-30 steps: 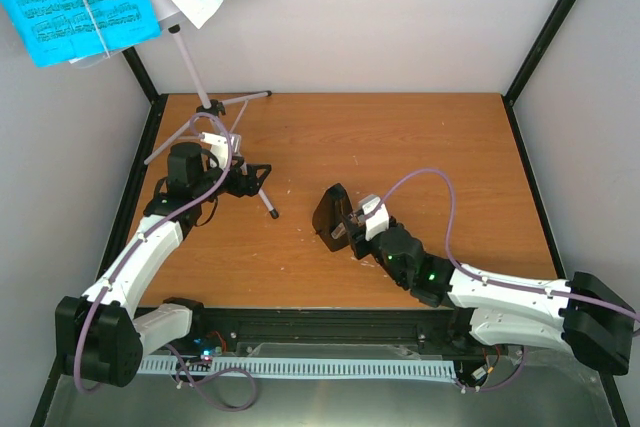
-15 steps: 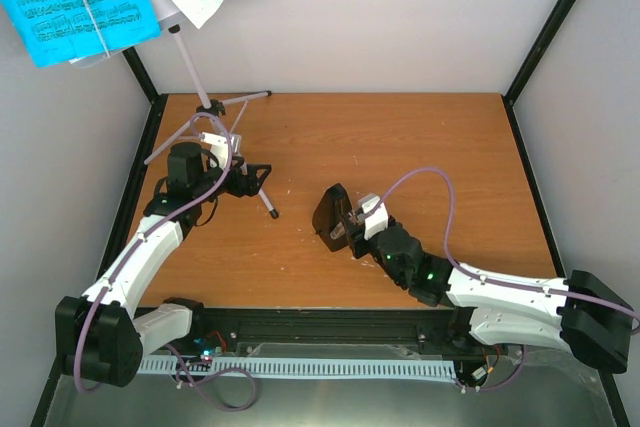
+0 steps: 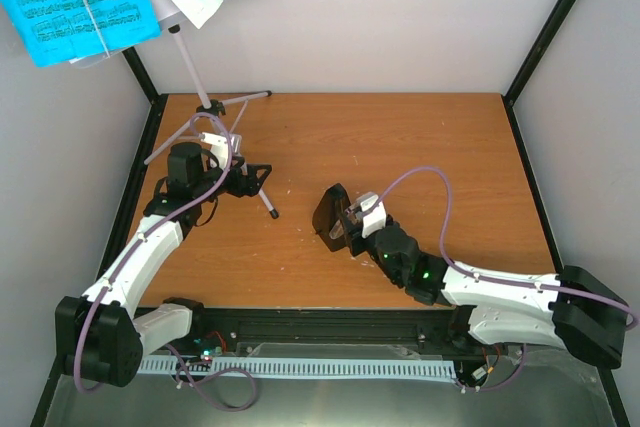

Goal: Pack up the instrument practice props

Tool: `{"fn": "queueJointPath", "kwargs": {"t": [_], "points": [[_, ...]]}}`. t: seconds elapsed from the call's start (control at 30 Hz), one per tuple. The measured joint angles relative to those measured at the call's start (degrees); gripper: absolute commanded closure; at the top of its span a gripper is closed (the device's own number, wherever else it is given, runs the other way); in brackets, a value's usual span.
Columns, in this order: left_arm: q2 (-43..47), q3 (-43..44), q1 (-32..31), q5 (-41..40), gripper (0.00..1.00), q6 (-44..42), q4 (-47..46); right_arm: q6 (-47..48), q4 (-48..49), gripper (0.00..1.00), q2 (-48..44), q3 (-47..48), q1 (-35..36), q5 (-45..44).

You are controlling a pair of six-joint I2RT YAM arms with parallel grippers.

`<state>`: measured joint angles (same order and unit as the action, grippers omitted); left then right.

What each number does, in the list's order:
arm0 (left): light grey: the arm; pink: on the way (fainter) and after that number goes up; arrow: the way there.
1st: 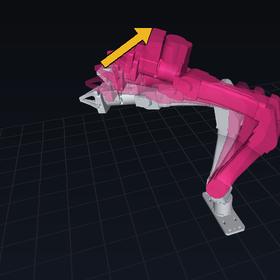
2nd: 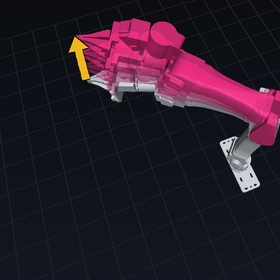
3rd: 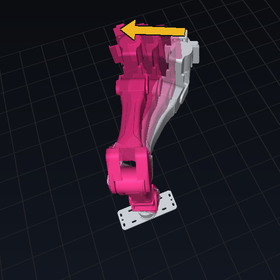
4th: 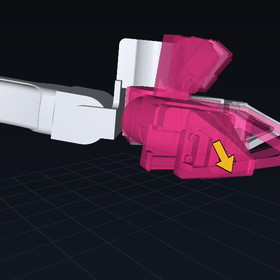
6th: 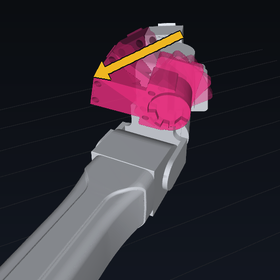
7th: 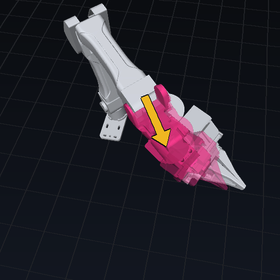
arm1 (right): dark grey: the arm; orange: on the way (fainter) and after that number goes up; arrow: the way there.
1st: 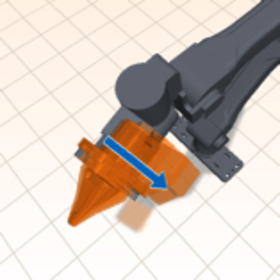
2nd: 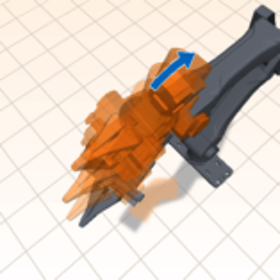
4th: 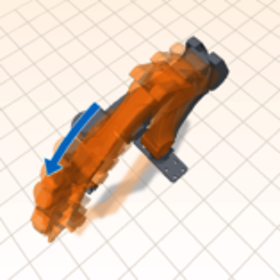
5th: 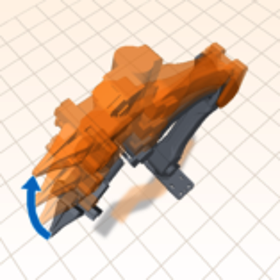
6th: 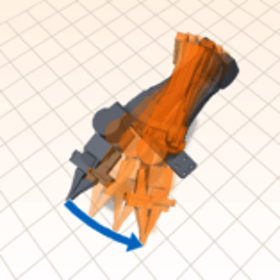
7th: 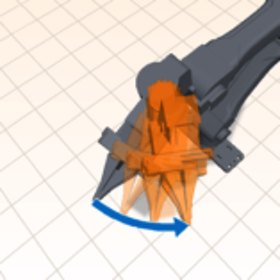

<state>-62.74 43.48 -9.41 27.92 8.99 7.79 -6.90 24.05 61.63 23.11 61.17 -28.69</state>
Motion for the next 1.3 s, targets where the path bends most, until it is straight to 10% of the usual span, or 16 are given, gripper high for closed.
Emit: {"fn": "queueJointPath", "kwargs": {"t": [1.3], "points": [[-1.6,0.0,0.0,0.8,0.08,0.0,0.0,2.1,0.2,0.61,1.6,1.1,-2.5,3.9]]}}
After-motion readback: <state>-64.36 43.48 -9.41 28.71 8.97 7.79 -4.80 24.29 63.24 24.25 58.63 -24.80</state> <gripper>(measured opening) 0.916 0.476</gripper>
